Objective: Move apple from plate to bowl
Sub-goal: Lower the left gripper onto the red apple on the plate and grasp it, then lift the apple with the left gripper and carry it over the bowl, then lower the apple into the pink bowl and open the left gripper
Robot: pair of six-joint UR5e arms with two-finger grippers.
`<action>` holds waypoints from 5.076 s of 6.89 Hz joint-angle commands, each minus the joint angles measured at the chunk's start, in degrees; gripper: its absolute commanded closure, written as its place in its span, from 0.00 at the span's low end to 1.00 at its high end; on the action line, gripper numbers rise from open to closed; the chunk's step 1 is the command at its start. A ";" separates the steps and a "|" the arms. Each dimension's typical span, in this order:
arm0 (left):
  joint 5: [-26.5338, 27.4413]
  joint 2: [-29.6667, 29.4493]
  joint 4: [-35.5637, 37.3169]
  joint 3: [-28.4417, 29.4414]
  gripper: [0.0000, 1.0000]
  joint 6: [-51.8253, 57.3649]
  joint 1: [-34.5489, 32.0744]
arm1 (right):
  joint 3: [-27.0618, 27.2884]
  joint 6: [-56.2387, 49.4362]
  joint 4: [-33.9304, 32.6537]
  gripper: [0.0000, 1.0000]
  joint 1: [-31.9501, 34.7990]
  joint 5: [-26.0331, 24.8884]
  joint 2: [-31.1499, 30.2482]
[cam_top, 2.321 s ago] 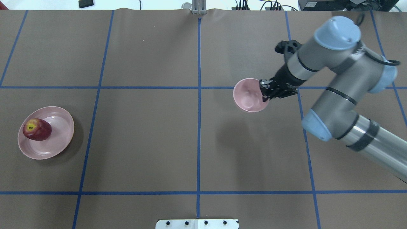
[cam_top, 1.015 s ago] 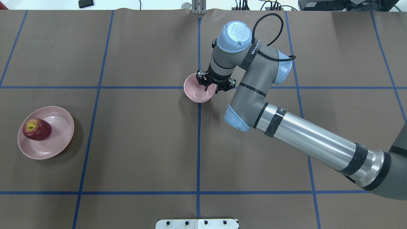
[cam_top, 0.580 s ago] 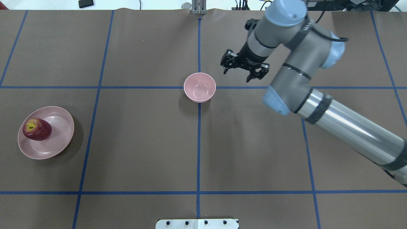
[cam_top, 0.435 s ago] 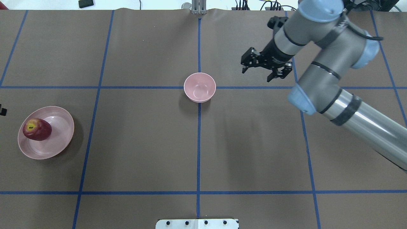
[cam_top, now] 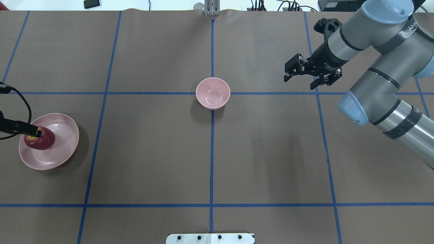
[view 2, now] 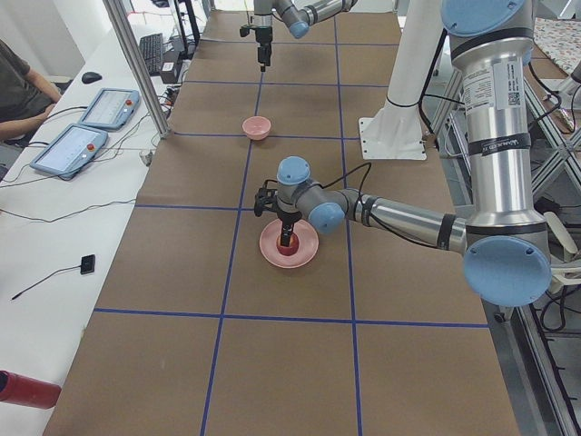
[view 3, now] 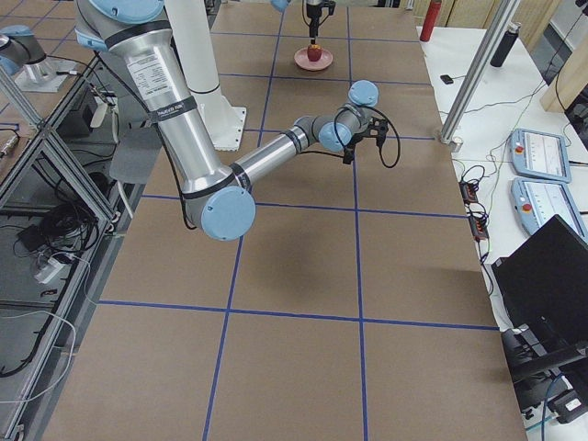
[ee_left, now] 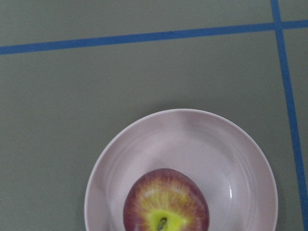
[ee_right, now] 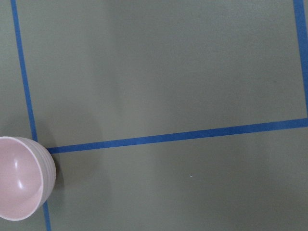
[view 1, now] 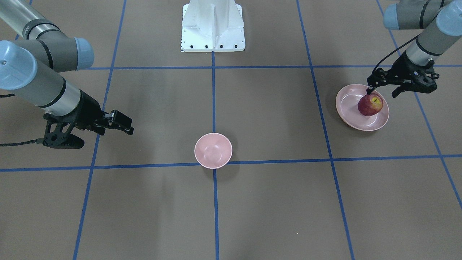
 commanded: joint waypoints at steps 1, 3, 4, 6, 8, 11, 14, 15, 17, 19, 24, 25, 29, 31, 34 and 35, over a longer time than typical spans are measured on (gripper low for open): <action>0.26 -0.27 -0.14 1.32 0.02 -0.10 1.52 | 0.52 -0.24 -0.02 0.00 0.32 0.07 -0.71; 0.26 -1.15 -0.14 3.16 0.02 -0.10 1.62 | 0.87 -0.24 0.06 0.00 1.03 -0.10 -1.67; 0.26 -3.85 -0.14 5.09 0.02 -0.28 1.62 | 0.78 -0.24 -0.02 0.00 0.86 -0.19 -1.76; 0.17 -5.97 -0.23 8.34 0.02 -0.36 1.62 | 0.78 -0.24 -0.02 0.00 0.77 -0.28 -1.76; 0.26 -6.60 -0.23 10.29 0.02 -0.45 1.62 | 0.78 -0.24 0.07 0.00 0.68 -0.28 -1.76; -0.18 -6.33 0.03 10.12 0.02 -0.63 1.79 | 0.78 -0.24 -0.02 0.00 0.59 -0.37 -1.76; -0.27 -5.55 0.29 9.68 0.99 -0.63 3.28 | 0.78 -0.24 0.06 0.00 0.59 -0.28 -1.68; -0.36 -4.93 0.29 9.33 1.00 -0.54 3.20 | 0.87 -0.24 -0.02 0.00 0.59 -0.19 -1.68; -2.37 -10.42 21.74 -4.30 1.00 -0.54 2.94 | 1.31 -0.33 0.07 0.00 2.77 0.16 -2.02; -0.20 -35.49 50.12 -4.92 1.00 -4.11 7.12 | 9.09 -7.65 0.07 0.00 6.98 0.69 -12.86; 17.72 -66.20 30.98 27.61 1.00 -17.59 16.03 | 10.01 -16.50 0.07 0.00 10.61 2.10 -19.26; 17.92 -69.84 30.71 31.78 1.00 -17.59 16.03 | 10.01 -16.50 0.07 0.00 10.52 1.92 -19.34; 17.57 -70.40 21.12 40.07 1.00 -26.03 18.40 | 10.01 -16.50 0.07 0.00 10.43 1.83 -19.08; 17.57 -70.58 21.21 40.97 1.00 -23.76 18.40 | 10.10 -16.41 -0.02 0.00 10.35 1.74 -19.17; 17.57 -70.06 20.86 40.61 0.68 -24.19 18.40 | 9.93 -16.41 -0.02 0.00 9.91 1.39 -19.08; 17.57 -69.97 20.69 40.61 0.47 -24.10 18.32 | 9.84 -16.41 -0.02 0.00 9.82 1.30 -19.08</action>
